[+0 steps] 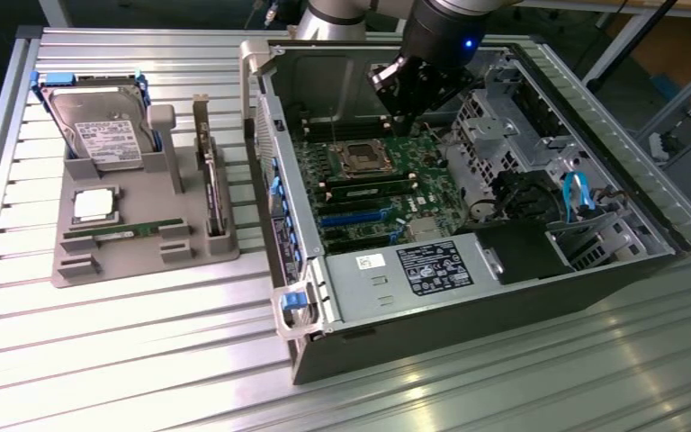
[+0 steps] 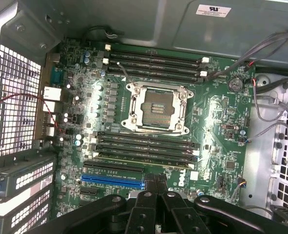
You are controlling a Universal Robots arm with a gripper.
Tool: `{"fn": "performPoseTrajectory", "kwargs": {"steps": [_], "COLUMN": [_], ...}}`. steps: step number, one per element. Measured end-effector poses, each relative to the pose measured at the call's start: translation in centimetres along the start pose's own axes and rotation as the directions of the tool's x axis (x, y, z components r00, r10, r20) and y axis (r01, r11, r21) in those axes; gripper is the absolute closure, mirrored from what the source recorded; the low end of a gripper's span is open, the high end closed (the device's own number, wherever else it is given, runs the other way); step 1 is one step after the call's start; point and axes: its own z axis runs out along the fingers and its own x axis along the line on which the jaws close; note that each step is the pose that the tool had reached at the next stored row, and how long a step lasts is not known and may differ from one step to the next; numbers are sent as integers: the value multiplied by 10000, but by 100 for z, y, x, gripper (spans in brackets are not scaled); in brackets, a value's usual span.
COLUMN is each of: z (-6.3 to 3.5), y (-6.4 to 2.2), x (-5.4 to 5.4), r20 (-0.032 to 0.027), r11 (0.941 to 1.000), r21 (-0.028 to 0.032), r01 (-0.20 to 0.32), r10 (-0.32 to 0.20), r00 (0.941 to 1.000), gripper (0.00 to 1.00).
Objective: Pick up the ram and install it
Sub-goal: 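Press down the ram until it locks into place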
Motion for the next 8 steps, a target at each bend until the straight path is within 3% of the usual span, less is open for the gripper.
{"fn": "performPoseTrajectory", "kwargs": {"steps": [4,7,8], "z": [5,10,10], "y": [0,-1,-1], "x": [-1,-1,0], "r20": [-80,-222,-243], "r11": [10000,10000,10000], "r21": [-10,-27,-28], "r01": [-4,-13,-14], "r10": [4,12,14], "r00": [10000,9998,9997], "gripper": [90,90,90]}}
